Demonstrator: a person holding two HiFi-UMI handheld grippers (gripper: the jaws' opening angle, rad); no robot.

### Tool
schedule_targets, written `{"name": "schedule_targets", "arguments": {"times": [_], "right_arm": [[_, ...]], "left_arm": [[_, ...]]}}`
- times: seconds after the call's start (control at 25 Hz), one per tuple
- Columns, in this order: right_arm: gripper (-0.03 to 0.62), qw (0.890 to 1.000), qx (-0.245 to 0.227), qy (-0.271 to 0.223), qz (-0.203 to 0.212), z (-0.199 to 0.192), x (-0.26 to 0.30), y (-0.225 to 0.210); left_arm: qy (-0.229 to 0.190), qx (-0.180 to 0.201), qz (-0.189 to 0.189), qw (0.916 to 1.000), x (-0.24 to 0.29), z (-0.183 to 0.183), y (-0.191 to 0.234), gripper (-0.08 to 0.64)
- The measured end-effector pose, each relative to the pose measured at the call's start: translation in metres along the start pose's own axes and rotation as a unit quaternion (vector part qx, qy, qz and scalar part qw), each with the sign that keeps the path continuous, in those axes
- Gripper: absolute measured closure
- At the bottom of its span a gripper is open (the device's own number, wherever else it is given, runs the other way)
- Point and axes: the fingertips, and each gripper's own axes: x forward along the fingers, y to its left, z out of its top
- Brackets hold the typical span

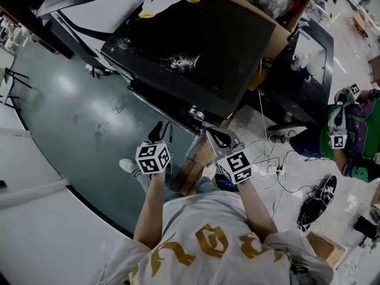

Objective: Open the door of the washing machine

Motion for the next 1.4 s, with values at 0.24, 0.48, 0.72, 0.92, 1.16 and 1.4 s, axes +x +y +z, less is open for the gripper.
{"name": "schedule_targets", "arguments": {"times": [0.24,0.48,0.72,0.92,1.16,1.4], "right_arm": [[0.569,1.0,0.008,0.019,0.005,-0.014,0.009,0.0],[0.569,0.999,0.011,0.037,0.005,-0.027,0.011,-0.002],[0.57,0.999,0.019,0.047,-0.004,-0.035,0.011,-0.014],[0.571,0.998,0.024,0.053,0.0,-0.039,0.013,-0.018],[0.571,0.998,0.044,0.046,0.005,-0.037,0.01,-0.02],[0.571,0.998,0.052,0.032,0.014,-0.028,0.013,-0.024]], "left_arm": [[0.031,-0.046,0.005,0.9984,0.034,-0.017,0.012,0.392],[0.054,-0.124,0.01,0.9907,0.06,-0.038,0.021,0.353],[0.054,-0.18,0.029,0.9818,0.082,-0.045,0.029,0.321],[0.072,-0.184,0.067,0.978,0.093,-0.051,0.037,0.336],[0.091,-0.197,0.058,0.9746,0.096,-0.056,0.037,0.333],[0.095,-0.201,0.053,0.9735,0.097,-0.055,0.039,0.334]]}}
